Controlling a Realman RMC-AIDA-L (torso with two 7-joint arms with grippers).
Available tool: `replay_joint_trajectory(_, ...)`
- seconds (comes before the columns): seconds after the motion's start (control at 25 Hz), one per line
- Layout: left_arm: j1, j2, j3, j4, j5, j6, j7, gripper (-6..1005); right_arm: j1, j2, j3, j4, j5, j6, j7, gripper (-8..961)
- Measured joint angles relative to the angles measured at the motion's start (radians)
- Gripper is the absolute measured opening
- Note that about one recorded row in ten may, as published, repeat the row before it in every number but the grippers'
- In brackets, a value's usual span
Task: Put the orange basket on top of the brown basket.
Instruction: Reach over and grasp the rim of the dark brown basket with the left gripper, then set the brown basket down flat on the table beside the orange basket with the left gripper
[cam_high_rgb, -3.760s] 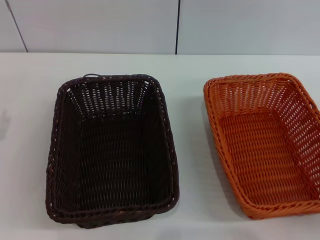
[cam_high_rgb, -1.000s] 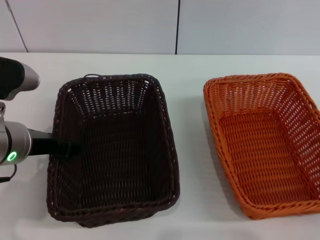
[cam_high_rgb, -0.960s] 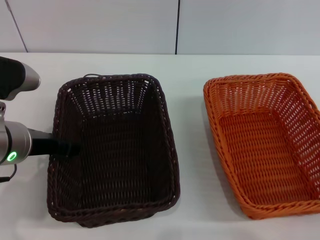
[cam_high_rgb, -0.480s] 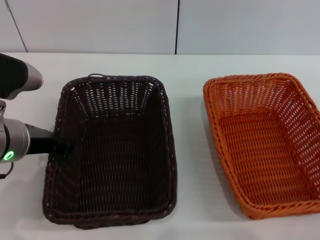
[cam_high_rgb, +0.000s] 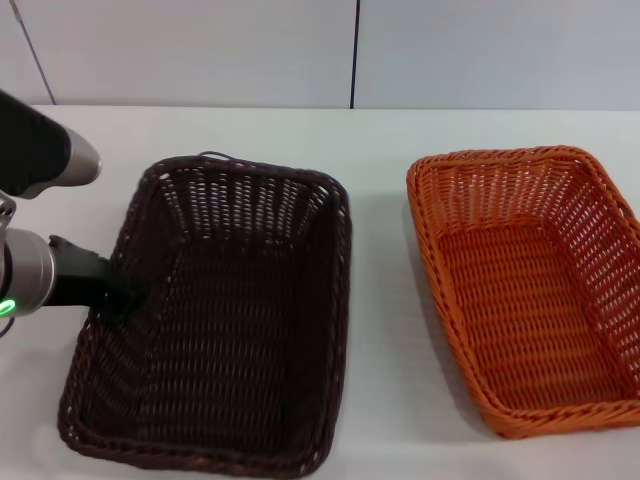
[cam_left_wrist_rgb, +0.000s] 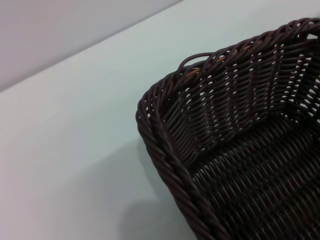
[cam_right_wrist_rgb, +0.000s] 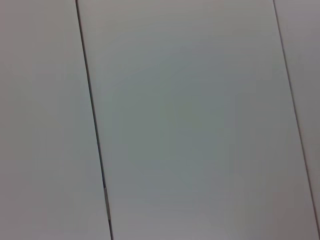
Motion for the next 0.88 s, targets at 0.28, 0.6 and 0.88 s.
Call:
replay_joint_trajectory(0.28,-0.086,0.0,-0.191,0.022,-0.199,-0.143,0.331,275,0.0,0.001,0.0,-0.003,0.0,0.001,0.001,775)
replay_joint_trajectory(0.6,-0.32,0.002,-0.442,0.243,-0.323,-0.316,0.67,271,-0.017,0.004,0.0,-0.024,-0.003,0.011,-0.002,774)
replay_joint_trajectory(0.88,-0.429,0.006,-0.472,0.343,-0.322,-0.312,0.771,195,-0.022,0.005,0.0,-0.035,-0.013,0.014,-0.003,774)
